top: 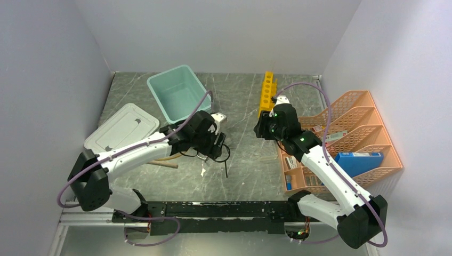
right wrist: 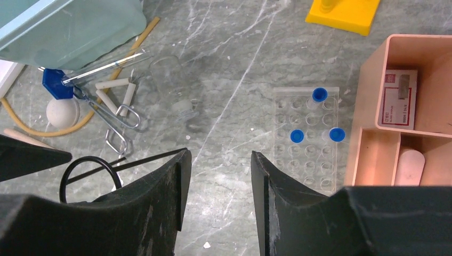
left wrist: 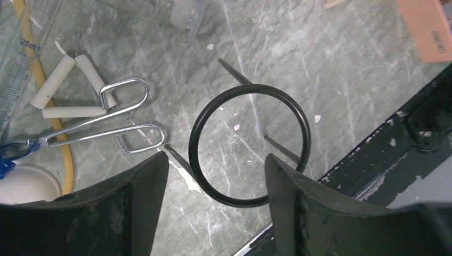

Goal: Organize the chemistry lab equipment
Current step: Pick up the chemistry item at the center of the board, then place the chemistry item in the storage box.

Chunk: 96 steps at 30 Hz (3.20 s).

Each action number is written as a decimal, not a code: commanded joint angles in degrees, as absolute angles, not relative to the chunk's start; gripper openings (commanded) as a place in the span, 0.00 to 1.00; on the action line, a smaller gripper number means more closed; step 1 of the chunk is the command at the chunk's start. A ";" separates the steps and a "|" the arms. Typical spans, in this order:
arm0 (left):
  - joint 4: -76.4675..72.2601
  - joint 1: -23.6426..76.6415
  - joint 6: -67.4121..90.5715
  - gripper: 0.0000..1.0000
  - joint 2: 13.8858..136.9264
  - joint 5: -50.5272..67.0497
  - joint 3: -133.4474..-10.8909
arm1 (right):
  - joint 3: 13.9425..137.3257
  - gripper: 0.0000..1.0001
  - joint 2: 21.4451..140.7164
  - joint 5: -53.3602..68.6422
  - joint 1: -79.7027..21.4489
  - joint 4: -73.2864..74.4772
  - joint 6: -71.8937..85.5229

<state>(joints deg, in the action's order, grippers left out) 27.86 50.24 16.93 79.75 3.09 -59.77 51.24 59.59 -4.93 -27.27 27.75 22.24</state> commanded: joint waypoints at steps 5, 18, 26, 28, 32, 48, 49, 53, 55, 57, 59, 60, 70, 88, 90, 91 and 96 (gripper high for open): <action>31.64 53.05 18.12 0.55 84.62 -4.54 -64.55 | 50.49 0.49 58.32 -4.84 -26.81 27.58 21.43; 34.24 54.08 19.07 0.18 86.04 -7.66 -66.59 | 50.38 0.49 58.20 -4.71 -26.82 27.84 21.61; 35.05 54.88 18.96 0.05 84.62 -7.73 -67.06 | 50.11 0.49 57.28 -4.82 -26.81 28.21 22.19; 35.59 55.01 18.94 0.05 84.23 -7.21 -67.58 | 50.16 0.49 56.99 -4.80 -26.80 28.41 22.48; 37.45 55.19 19.12 0.05 82.74 -5.69 -69.63 | 50.68 0.49 56.27 -5.16 -26.81 29.17 22.61; 48.35 54.83 15.47 0.05 82.83 -12.43 -93.19 | 51.51 0.49 53.34 -5.75 -26.82 30.90 23.86; 49.29 54.51 15.23 0.05 83.63 -13.49 -95.20 | 51.46 0.49 53.08 -5.83 -26.81 31.01 23.97; 51.35 51.73 13.95 0.05 86.46 -15.13 -102.63 | 51.01 0.49 51.86 -6.02 -26.85 31.57 24.13; 51.59 49.27 13.26 0.05 87.43 -14.85 -105.58 | 50.86 0.49 51.41 -6.06 -26.81 31.93 24.22; 51.76 46.01 12.95 0.05 88.44 -14.83 -108.40 | 50.64 0.49 51.00 -5.87 -26.85 31.96 24.38; 51.48 42.60 13.28 0.05 89.13 -14.41 -110.36 | 50.18 0.49 50.71 -5.62 -26.81 31.89 24.65; 50.93 40.71 13.66 0.05 89.22 -14.24 -110.76 | 49.99 0.49 50.58 -5.32 -26.81 31.80 24.76; 42.89 26.23 18.14 0.05 90.08 -12.20 -109.39 | 49.19 0.49 49.72 -3.98 -26.81 32.21 24.29; 34.70 17.45 20.93 0.05 96.58 -3.69 -98.44 | 46.80 0.49 48.60 -2.16 -26.81 32.13 24.67; 34.14 17.24 21.24 0.05 97.69 -2.66 -97.40 | 46.59 0.49 48.67 -2.12 -26.81 31.84 24.58; 34.11 17.15 21.19 0.05 98.38 -2.38 -97.17 | 46.51 0.49 48.75 -2.04 -26.85 31.82 24.57; 33.99 16.47 21.48 0.05 101.35 -0.54 -96.41 | 45.96 0.49 49.13 -1.73 -26.81 31.16 24.42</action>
